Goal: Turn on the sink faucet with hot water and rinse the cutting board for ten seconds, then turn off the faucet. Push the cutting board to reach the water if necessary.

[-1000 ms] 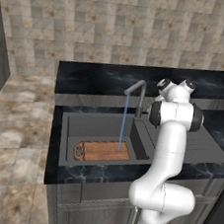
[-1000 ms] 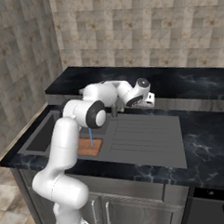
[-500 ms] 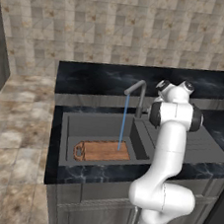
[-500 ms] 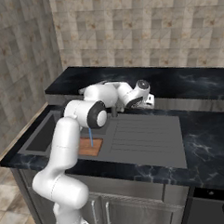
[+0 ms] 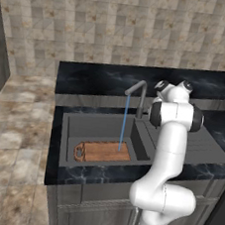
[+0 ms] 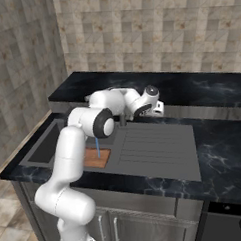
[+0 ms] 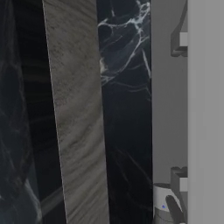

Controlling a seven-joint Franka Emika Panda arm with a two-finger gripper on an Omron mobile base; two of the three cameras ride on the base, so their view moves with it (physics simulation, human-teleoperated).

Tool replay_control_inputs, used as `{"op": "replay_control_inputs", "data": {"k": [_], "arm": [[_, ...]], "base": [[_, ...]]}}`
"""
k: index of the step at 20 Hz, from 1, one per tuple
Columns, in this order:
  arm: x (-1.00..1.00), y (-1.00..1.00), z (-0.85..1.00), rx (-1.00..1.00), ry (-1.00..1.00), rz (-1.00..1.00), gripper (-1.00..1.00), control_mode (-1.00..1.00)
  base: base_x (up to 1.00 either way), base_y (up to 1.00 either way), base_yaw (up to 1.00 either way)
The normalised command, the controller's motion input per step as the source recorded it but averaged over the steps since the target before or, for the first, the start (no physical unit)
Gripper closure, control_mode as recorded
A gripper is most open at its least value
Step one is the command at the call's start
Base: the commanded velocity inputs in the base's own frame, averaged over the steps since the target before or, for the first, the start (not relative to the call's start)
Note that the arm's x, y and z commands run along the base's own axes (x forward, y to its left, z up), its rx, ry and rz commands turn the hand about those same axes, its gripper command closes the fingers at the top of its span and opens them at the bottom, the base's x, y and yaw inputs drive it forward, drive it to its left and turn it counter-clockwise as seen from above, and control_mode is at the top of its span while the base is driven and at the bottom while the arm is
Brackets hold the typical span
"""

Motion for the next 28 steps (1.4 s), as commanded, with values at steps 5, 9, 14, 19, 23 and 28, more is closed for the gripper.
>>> {"op": "replay_control_inputs", "data": {"k": [5,9,14,19,23,28], "arm": [[0.00,0.09,0.00,0.00,0.00,0.00,-1.00,-1.00],[0.00,0.01,0.00,0.00,0.00,0.00,-1.00,-1.00],[0.00,0.02,0.00,0.00,0.00,0.00,-1.00,-1.00],[0.00,0.08,0.00,0.00,0.00,0.00,-1.00,-1.00],[0.00,0.14,0.00,0.00,0.00,0.00,-1.00,-1.00],[0.00,0.16,0.00,0.00,0.00,0.00,-1.00,-1.00]], "base": [[0.00,0.00,0.00],[0.00,0.00,0.00],[0.00,0.00,0.00],[0.00,0.00,0.00],[0.00,0.00,0.00],[0.00,0.00,0.00]]}}
